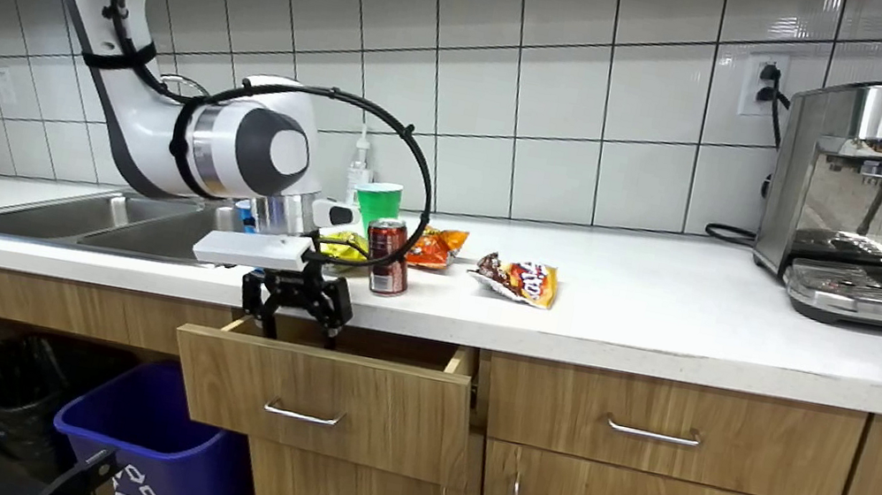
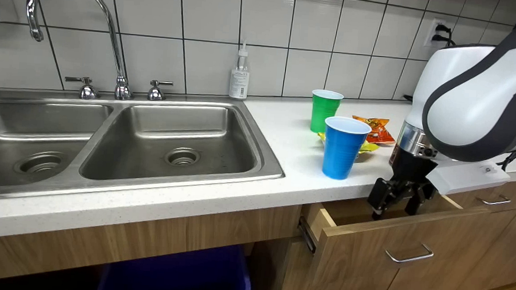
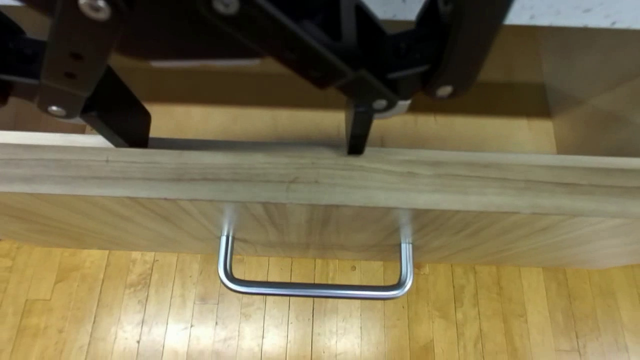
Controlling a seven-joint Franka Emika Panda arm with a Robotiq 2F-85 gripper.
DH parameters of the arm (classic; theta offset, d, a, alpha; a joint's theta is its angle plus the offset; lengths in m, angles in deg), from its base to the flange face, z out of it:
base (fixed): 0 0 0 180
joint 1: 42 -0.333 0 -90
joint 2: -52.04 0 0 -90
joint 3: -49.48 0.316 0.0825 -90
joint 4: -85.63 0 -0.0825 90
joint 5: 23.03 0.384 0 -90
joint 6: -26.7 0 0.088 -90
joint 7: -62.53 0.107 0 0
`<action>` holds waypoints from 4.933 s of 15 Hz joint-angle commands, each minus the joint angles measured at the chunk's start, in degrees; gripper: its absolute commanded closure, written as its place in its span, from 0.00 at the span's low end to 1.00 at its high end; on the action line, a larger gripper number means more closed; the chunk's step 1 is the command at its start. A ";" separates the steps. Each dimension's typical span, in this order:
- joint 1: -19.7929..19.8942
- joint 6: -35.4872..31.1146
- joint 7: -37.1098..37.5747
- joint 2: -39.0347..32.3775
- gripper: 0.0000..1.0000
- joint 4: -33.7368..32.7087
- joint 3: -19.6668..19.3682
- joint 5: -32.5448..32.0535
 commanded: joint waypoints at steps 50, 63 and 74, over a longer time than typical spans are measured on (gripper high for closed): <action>0.47 11.27 3.52 13.55 0.00 11.97 0.93 3.72; 1.12 11.20 2.33 18.52 0.00 9.75 1.53 3.59; 1.11 12.82 2.27 18.46 0.00 8.69 1.53 3.58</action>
